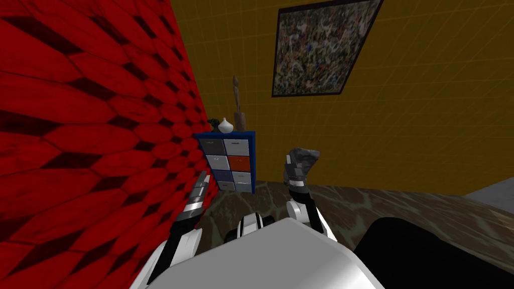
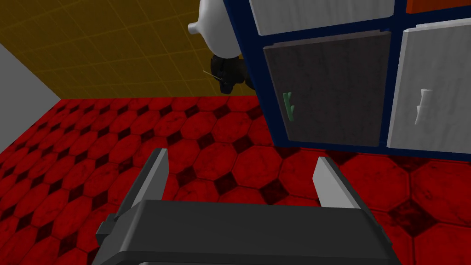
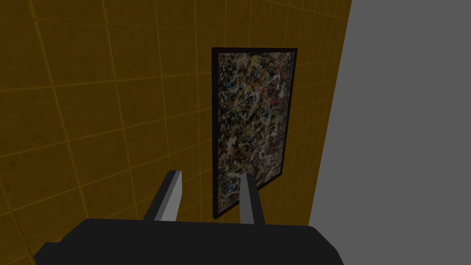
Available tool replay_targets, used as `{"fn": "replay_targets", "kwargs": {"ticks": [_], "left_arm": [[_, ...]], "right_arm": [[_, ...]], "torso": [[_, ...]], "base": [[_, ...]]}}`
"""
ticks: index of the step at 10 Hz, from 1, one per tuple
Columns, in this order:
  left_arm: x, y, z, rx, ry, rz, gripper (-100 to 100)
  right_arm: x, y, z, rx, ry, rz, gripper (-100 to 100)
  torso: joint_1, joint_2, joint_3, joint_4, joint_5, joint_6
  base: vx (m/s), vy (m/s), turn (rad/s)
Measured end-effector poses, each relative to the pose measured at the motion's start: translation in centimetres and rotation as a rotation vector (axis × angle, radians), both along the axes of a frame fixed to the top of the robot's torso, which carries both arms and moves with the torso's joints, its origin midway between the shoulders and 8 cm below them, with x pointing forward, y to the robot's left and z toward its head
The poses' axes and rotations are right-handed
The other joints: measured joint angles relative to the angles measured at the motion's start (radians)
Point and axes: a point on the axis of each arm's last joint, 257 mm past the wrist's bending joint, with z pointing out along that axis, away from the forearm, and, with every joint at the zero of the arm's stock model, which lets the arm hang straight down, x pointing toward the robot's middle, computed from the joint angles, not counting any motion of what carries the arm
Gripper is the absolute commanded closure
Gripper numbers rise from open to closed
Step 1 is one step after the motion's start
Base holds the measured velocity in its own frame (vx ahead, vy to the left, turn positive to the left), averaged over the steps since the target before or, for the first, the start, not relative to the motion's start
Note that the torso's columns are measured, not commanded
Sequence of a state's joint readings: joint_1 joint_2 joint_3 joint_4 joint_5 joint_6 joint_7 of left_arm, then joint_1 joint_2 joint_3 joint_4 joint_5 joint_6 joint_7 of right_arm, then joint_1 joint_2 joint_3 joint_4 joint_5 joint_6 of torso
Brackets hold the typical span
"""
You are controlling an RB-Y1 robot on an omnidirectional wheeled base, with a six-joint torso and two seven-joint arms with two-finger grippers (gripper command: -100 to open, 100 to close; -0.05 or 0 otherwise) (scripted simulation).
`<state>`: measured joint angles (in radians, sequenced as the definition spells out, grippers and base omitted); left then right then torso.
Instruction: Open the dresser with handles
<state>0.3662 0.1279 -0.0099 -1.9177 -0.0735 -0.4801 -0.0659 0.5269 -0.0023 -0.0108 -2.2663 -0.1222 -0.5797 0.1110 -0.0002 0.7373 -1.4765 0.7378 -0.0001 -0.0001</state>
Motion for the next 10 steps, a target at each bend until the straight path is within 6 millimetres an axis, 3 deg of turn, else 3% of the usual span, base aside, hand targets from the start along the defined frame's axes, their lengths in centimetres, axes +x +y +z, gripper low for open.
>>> {"fn": "replay_targets", "kwargs": {"ticks": [10], "left_arm": [[3.2,-1.5,-8.8,-0.003,0.173,-0.023,-100]], "right_arm": [[0.0,0.0,0.0,0.000,0.000,0.000,0]], "torso": [[0.001,0.002,0.001,0.001,0.000,0.000]], "base": [[0.114,-0.055,-0.049]]}}
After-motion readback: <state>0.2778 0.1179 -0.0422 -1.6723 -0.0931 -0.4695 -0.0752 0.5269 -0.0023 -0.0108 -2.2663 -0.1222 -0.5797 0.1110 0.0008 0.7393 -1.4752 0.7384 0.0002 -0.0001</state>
